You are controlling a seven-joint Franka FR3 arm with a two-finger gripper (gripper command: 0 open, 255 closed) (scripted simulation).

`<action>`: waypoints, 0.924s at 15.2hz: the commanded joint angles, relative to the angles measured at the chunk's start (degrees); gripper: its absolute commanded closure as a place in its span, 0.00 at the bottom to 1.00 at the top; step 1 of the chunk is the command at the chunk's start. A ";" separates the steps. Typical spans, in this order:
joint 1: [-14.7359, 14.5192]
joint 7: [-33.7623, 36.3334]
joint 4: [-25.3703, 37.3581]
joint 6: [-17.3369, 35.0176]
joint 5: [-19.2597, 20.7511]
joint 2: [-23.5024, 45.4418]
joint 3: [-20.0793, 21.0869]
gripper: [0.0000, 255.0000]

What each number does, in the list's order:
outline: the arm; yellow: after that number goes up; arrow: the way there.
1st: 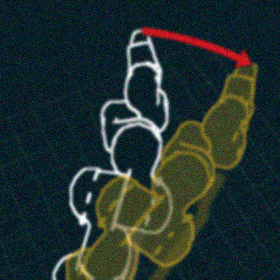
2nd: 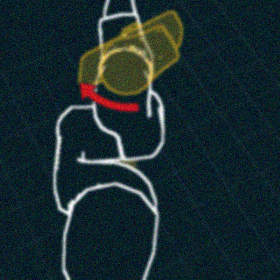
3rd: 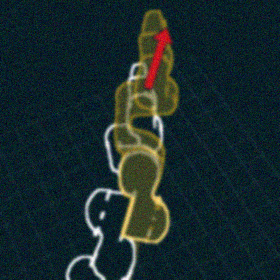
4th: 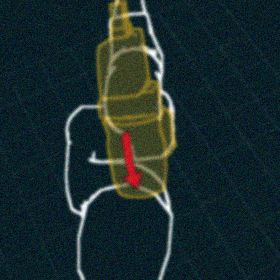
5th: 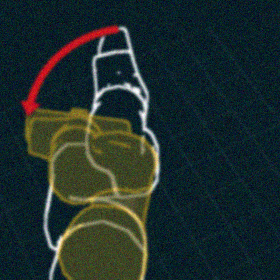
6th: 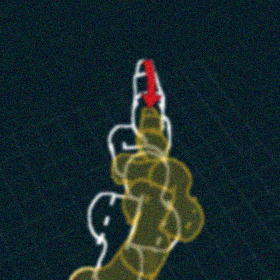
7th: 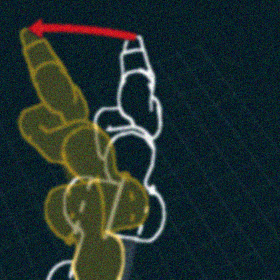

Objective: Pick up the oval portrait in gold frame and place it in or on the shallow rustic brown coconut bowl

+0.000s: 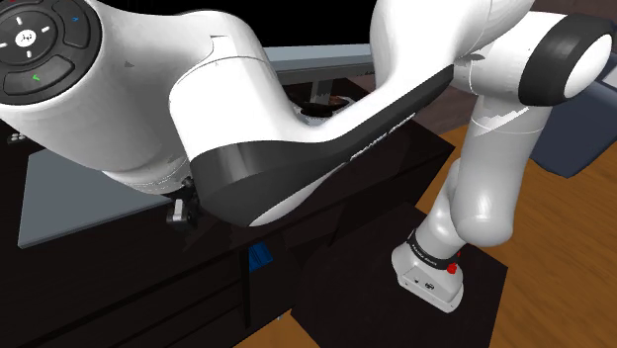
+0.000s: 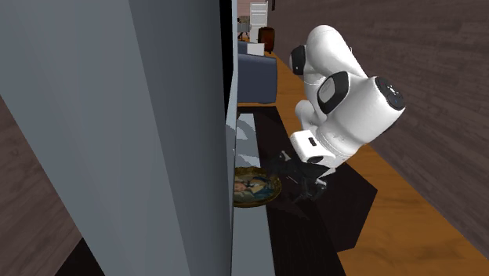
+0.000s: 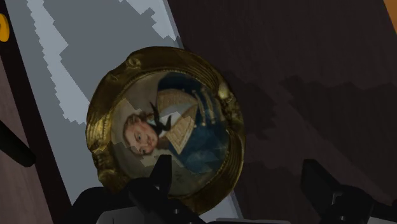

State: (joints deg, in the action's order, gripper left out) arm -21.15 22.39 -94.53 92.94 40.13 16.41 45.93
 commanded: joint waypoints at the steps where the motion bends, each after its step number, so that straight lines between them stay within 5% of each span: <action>1: 0.88 0.23 -2.02 2.06 0.16 -0.20 -0.29 0.00; 9: 0.87 0.23 -2.01 2.05 0.17 -0.20 -0.29 0.00; 10: 0.87 0.23 -2.01 2.05 0.17 -0.20 -0.29 1.00; 14: 0.87 0.23 -2.01 2.05 0.17 -0.20 -0.29 1.00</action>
State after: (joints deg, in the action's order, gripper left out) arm -20.28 22.62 -96.54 94.99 40.30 16.22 45.65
